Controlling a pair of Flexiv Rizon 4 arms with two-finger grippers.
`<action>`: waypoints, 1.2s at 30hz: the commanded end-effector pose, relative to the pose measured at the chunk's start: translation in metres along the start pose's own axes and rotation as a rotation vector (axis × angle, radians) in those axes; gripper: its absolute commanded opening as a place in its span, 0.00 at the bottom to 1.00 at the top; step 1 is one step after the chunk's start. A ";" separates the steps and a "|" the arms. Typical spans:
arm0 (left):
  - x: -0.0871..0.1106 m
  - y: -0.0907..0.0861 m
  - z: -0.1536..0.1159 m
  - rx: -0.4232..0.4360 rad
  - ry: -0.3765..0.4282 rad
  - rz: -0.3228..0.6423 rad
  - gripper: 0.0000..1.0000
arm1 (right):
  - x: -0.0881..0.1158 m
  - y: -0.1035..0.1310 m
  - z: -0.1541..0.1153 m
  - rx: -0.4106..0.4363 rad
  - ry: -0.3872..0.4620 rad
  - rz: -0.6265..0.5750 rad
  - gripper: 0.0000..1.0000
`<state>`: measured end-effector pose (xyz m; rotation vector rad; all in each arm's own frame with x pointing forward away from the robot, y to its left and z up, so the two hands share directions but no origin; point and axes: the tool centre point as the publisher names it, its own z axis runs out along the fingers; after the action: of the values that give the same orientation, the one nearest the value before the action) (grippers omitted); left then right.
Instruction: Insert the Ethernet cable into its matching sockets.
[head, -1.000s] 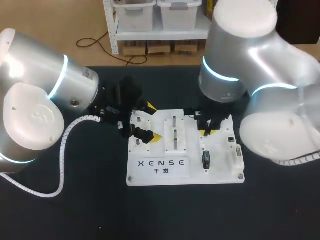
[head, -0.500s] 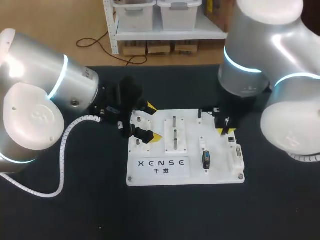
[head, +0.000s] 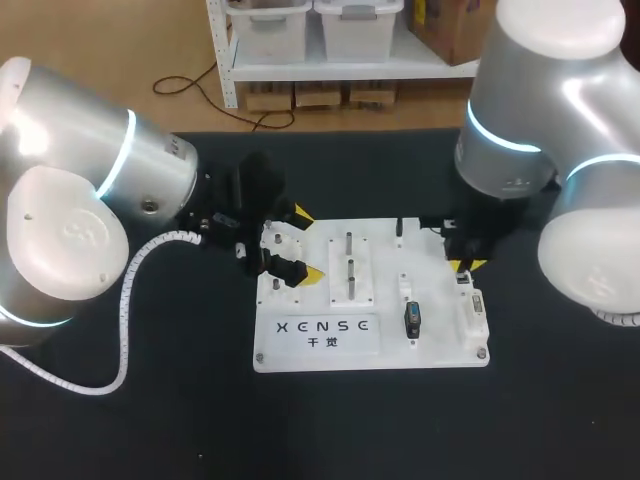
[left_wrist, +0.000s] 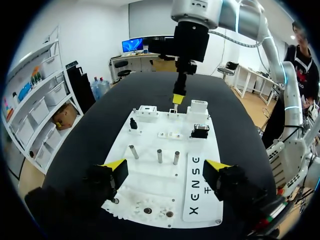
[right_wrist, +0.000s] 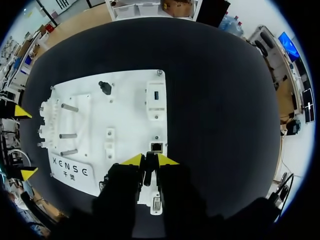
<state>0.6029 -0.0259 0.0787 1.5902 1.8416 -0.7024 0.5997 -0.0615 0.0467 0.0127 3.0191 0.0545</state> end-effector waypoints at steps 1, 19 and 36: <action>-0.001 0.000 0.001 -0.001 0.007 -0.002 1.00 | -0.003 -0.002 0.003 0.000 0.000 0.001 0.00; -0.001 0.000 0.001 -0.001 0.007 -0.002 1.00 | -0.007 -0.007 0.015 0.004 0.010 -0.006 0.00; -0.001 0.000 0.001 -0.001 0.007 -0.002 1.00 | -0.010 -0.009 0.020 0.004 0.025 -0.009 0.00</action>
<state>0.6029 -0.0259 0.0787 1.5903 1.8415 -0.7024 0.6095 -0.0703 0.0288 -0.0006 3.0399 0.0483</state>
